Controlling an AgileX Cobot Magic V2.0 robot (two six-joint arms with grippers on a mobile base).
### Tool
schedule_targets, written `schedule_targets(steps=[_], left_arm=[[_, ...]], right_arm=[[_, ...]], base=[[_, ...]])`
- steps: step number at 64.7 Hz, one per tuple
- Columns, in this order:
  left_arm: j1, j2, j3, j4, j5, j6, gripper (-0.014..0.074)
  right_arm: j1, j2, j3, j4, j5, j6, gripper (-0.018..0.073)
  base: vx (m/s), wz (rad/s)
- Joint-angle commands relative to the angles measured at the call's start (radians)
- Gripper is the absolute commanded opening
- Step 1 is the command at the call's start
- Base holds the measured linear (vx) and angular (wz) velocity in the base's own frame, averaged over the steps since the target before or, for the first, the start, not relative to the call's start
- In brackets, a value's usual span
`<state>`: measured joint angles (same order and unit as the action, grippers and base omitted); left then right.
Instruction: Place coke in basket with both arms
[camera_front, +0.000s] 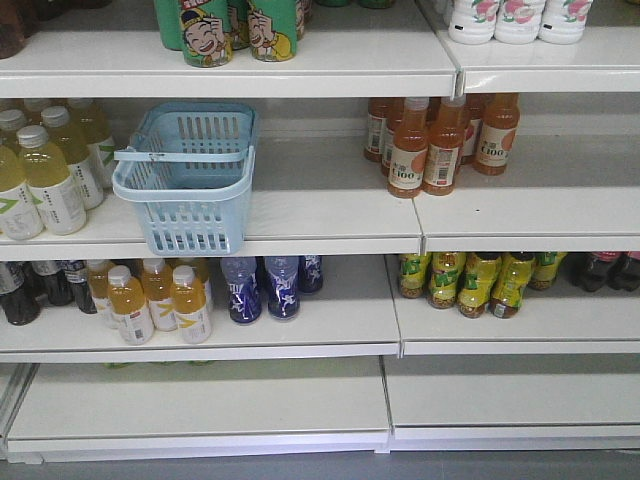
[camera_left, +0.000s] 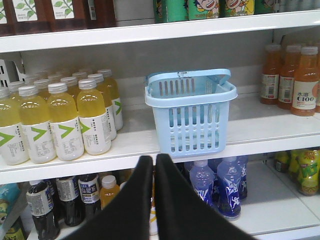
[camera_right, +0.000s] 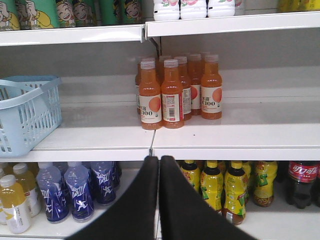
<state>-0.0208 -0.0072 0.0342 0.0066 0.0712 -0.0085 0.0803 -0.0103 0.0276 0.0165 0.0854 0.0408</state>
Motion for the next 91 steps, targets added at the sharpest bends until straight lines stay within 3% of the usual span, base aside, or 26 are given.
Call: schedule_targets(steps=[1, 91], left_arm=[[-0.002, -0.020, -0.001, -0.001, -0.071, -0.001, -0.0006], [-0.002, -0.020, -0.001, -0.001, -0.071, -0.001, -0.0006]], right_arm=[[-0.005, -0.019, 0.011, -0.001, -0.071, -0.005, -0.0009], [-0.005, -0.019, 0.011, -0.001, -0.070, -0.005, -0.0009]], base=[[0.05, -0.01], [0.03, 0.00]])
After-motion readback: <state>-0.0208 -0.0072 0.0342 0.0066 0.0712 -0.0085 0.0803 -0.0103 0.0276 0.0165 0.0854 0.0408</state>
